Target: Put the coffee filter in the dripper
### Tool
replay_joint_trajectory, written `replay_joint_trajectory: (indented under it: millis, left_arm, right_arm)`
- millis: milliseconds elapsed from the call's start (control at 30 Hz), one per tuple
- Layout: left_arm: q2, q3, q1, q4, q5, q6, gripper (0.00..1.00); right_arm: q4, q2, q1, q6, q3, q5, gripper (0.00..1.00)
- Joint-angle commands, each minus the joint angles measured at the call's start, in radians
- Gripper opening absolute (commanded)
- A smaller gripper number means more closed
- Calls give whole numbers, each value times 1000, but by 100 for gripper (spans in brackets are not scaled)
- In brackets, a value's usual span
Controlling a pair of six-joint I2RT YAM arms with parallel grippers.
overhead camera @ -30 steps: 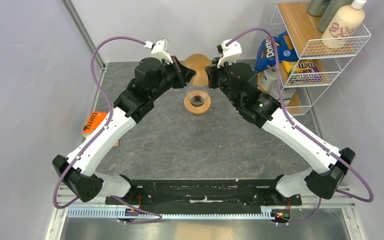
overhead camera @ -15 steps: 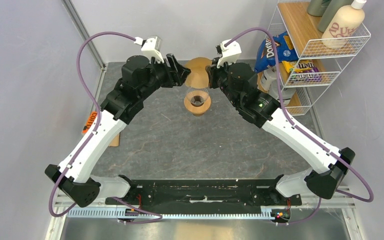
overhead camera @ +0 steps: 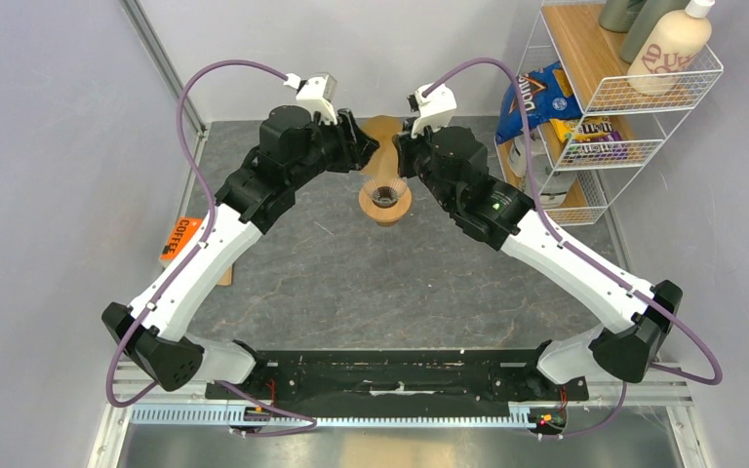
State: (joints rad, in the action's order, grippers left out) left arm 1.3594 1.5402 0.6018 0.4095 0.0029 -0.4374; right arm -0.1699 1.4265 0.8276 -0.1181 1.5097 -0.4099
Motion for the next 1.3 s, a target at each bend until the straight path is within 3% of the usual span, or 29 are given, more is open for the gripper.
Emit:
replay_joint_trajectory:
  millis: [0, 133, 233, 300, 400, 467, 533, 700, 900, 1033, 1267]
  left_arm:
    - [7, 44, 9, -58, 9, 49, 43]
    - [12, 45, 9, -61, 15, 42, 15]
    - [10, 43, 9, -63, 11, 36, 3]
    - [8, 45, 9, -63, 4, 32, 2]
    - [9, 58, 10, -41, 3, 18, 2]
    - [8, 60, 10, -37, 3, 8, 2]
    - [9, 61, 9, -36, 9, -3, 2]
    - [7, 58, 9, -40, 31, -7, 2]
    - [9, 42, 10, -41, 59, -13, 2]
    - [13, 46, 9, -44, 65, -15, 2]
    - [17, 38, 19, -46, 78, -12, 2]
  right_arm:
    - [44, 2, 12, 6, 50, -23, 0]
    - [44, 4, 16, -4, 51, -18, 0]
    - [36, 5, 17, -8, 53, -12, 0]
    - [20, 5, 16, -9, 56, -11, 0]
    - [-2, -5, 15, -13, 48, -29, 29]
    - [-10, -11, 13, -16, 41, -24, 38]
    - [-24, -9, 12, -24, 40, -26, 40]
    - [-27, -2, 9, -31, 45, -34, 33]
    - [3, 6, 4, -32, 53, -16, 31]
    - [10, 14, 4, -38, 58, -1, 0]
    - [18, 17, 4, -46, 68, 37, 0]
